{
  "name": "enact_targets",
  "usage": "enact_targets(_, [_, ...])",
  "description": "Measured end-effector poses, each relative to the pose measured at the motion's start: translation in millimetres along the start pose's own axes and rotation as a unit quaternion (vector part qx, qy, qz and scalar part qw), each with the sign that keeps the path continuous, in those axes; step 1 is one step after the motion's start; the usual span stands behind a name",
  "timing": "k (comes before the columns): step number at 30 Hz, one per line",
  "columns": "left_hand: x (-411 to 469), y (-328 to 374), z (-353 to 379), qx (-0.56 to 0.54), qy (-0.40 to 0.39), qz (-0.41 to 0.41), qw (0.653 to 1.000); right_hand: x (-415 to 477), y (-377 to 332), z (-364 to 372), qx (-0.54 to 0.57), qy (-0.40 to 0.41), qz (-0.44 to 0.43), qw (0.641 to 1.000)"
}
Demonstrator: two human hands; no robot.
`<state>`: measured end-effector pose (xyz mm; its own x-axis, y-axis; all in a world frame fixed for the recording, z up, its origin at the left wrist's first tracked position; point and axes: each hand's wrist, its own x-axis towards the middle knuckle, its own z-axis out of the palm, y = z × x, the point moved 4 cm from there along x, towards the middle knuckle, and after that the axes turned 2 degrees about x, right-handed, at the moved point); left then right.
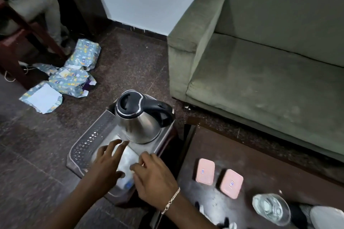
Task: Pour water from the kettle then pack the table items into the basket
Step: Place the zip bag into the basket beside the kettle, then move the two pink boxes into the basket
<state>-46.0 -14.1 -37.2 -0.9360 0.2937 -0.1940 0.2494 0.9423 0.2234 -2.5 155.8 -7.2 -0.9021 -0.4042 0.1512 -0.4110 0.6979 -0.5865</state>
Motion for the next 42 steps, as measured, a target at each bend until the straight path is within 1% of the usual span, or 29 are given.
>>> enact_targets(2, [-9,23,-7,-0.01,0.032,0.014,0.999,-25,13,-22,0.023,0.039,0.018,0.999])
enact_targets(4, [-17,52,-12,-0.022,0.055,0.034,0.998,-56,29,-42,0.039,0.059,0.039,0.997])
enact_targets(7, [-22,99,-7,-0.058,0.043,0.054,0.996,-104,59,-63,0.038,0.076,0.07,0.994])
enact_targets(10, [-22,153,14,-0.073,0.019,0.111,0.991,-152,97,-75,-0.018,0.071,0.129,0.989])
enact_targets(12, [-16,185,35,-0.065,-0.005,0.138,0.988,-178,126,-77,-0.075,0.039,0.193,0.978])
enact_targets(14, [-5,216,61,-0.04,-0.037,0.164,0.985,-199,156,-75,-0.121,-0.024,0.263,0.957])
enact_targets(16, [6,239,88,-0.022,-0.078,0.168,0.982,-214,181,-70,-0.165,-0.084,0.311,0.932])
enact_targets(18, [17,253,110,-0.005,-0.102,0.161,0.982,-221,200,-63,-0.19,-0.123,0.334,0.915])
enact_targets(21, [35,265,137,0.041,-0.126,0.158,0.978,-222,220,-52,-0.207,-0.143,0.339,0.907])
enact_targets(25, [56,270,160,0.073,-0.16,0.17,0.97,-219,237,-43,-0.217,-0.161,0.353,0.896])
enact_targets(27, [58,270,162,0.09,-0.148,0.2,0.964,-221,238,-42,-0.214,-0.154,0.353,0.897])
enact_targets(30, [50,262,147,0.091,-0.11,0.244,0.959,-224,227,-48,-0.19,-0.114,0.359,0.907])
enact_targets(32, [38,250,122,0.061,-0.091,0.254,0.961,-223,210,-58,-0.16,-0.073,0.355,0.918])
enact_targets(35, [15,218,66,-0.025,-0.091,0.225,0.97,-203,169,-77,-0.133,-0.03,0.328,0.935])
enact_targets(36, [7,205,46,-0.038,-0.091,0.218,0.971,-192,154,-81,-0.124,-0.012,0.315,0.941])
enact_targets(39, [-10,152,-11,-0.04,-0.077,0.185,0.979,-150,106,-84,-0.087,0.034,0.271,0.958])
enact_targets(42, [-19,93,-49,-0.012,-0.067,0.151,0.986,-103,61,-74,-0.058,0.07,0.228,0.969])
